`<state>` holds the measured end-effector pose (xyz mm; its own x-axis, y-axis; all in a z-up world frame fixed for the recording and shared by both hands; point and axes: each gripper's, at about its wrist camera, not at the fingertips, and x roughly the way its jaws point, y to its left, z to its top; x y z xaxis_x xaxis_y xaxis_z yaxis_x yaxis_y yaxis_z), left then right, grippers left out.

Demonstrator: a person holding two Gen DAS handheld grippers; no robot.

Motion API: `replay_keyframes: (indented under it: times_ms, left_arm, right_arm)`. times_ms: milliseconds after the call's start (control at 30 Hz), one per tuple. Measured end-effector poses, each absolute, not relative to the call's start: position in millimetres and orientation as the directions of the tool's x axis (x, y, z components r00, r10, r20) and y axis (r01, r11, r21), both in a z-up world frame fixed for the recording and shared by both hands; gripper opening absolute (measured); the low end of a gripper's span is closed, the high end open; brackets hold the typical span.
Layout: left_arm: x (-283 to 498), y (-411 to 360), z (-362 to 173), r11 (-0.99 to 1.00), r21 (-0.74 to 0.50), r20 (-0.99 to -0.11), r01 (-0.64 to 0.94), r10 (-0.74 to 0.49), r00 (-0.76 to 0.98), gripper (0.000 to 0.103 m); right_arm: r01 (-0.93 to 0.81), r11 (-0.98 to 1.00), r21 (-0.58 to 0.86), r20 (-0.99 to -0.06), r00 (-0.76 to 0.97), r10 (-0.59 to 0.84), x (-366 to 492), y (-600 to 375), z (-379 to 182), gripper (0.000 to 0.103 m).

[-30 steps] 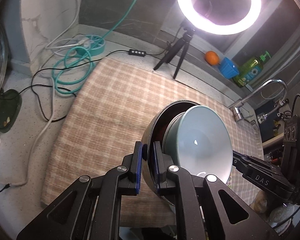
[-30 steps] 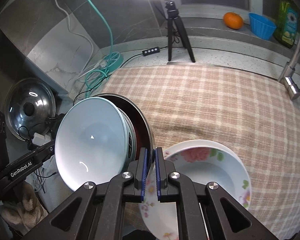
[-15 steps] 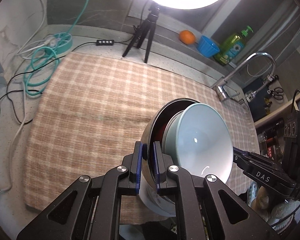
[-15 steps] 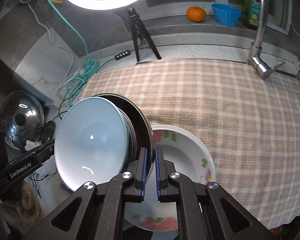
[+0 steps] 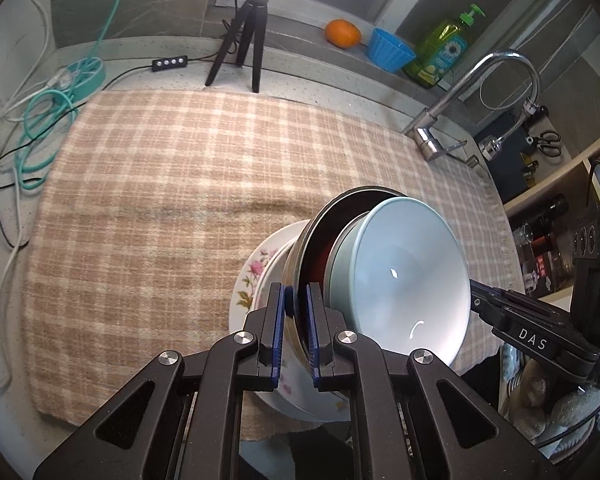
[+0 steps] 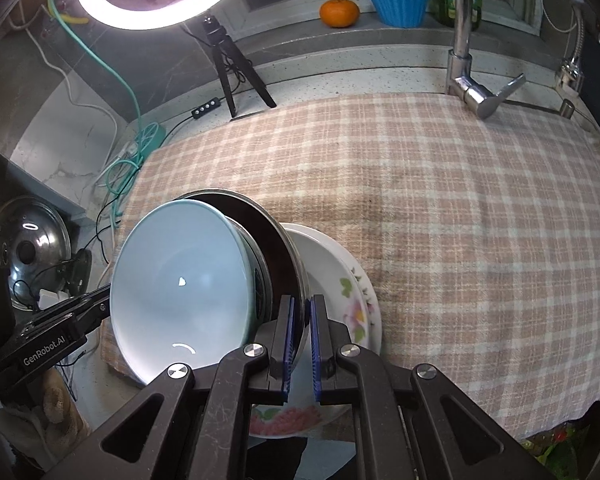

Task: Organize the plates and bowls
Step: 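Lift the bowl stack with both grippers and carry it over the plate stack, then lower the bowl stack onto the pink-rose plate with both grippers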

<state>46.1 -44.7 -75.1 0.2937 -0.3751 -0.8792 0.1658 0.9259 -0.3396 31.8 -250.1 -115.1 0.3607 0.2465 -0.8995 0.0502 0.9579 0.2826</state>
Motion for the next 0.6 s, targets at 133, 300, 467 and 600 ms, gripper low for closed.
replay_keyframes:
  times_ms: [133,300,467,600]
  left_arm:
    - [45,-49,-79,0.926,-0.337,-0.884,0.171,-0.374,0.28,0.009]
    - [44,-52,-83,0.926,-0.336,-0.89,0.173,-0.372,0.265,0.009]
    - [46,-54,-87,0.925,-0.337,-0.893,0.174,-0.373,0.253,0.009]
    - [47,-54,-89,0.926,-0.337,-0.894,0.171,-0.372,0.248,0.009]
  right_arm:
    - [0.063,0.957,0.282,-0.903,0.353,0.244,29,-254,-119,0.007]
    - [0.071,0.956,0.285,-0.905,0.349,0.243,26,-258,-121,0.007]
    - [0.082,0.954,0.288,-0.908,0.34,0.245,24,-261,-123,0.007]
    - [0.092,0.952,0.293,-0.911,0.328,0.249,22,-261,-126,0.007]
